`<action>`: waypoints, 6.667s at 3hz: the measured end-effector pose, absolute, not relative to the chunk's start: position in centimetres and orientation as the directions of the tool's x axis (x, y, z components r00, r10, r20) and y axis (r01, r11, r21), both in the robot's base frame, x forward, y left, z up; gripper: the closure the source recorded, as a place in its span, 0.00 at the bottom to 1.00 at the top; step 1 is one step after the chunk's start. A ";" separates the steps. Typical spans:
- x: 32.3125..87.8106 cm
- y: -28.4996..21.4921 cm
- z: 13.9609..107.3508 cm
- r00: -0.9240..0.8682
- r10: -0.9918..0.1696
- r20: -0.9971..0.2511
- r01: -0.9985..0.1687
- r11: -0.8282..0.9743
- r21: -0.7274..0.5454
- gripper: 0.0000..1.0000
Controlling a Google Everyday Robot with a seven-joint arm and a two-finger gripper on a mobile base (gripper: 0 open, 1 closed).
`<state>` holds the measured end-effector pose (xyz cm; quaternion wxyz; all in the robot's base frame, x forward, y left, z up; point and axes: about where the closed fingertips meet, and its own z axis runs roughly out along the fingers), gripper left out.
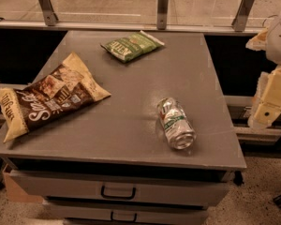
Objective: Place 7up can upright
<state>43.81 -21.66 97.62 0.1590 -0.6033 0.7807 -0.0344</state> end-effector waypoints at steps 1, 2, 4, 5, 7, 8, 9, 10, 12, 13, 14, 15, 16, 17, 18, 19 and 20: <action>43.8 -21.5 97.7 -0.218 -0.952 -0.213 -0.931 0.268 -0.248 0.00; 43.8 -18.8 96.3 -0.256 -0.935 -0.246 -0.929 0.308 -0.204 0.00; 45.3 -9.4 93.0 -0.407 -0.870 -0.277 -0.894 0.442 -0.075 0.00; 45.3 -9.3 93.1 -0.478 -0.831 -0.285 -0.857 0.512 -0.055 0.00; 46.0 -8.3 92.3 -0.542 -0.778 -0.316 -0.816 0.578 -0.023 0.00; 47.3 -7.3 90.7 -0.646 -0.696 -0.315 -0.736 0.677 0.014 0.00; 48.9 -7.1 89.0 -0.757 -0.586 -0.287 -0.620 0.784 0.032 0.00; 49.7 -7.3 87.6 -0.837 -0.481 -0.259 -0.506 0.862 0.032 0.00; 49.2 -8.5 84.8 -0.920 -0.349 -0.180 -0.352 0.936 -0.016 0.18; 48.9 -8.7 83.9 -0.934 -0.323 -0.155 -0.322 0.946 -0.031 0.42; 49.0 -8.8 83.9 -0.937 -0.312 -0.155 -0.311 0.950 -0.037 0.65; 49.8 -8.3 85.2 -0.916 -0.350 -0.196 -0.353 0.935 -0.021 0.88; 52.3 -7.8 88.2 -0.863 -0.391 -0.319 -0.430 0.901 0.057 1.00; 55.0 -7.0 92.3 -0.779 -0.384 -0.495 -0.521 0.837 0.171 1.00; 56.5 -6.3 95.8 -0.678 -0.312 -0.666 -0.605 0.752 0.263 1.00; 55.5 -6.4 97.5 -0.632 -0.290 -0.719 -0.648 0.706 0.286 1.00; 55.5 -6.4 97.5 -0.633 -0.291 -0.717 -0.648 0.706 0.285 1.00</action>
Offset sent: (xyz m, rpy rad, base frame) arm -0.0008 0.0998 -0.0553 0.1649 0.1397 -0.1154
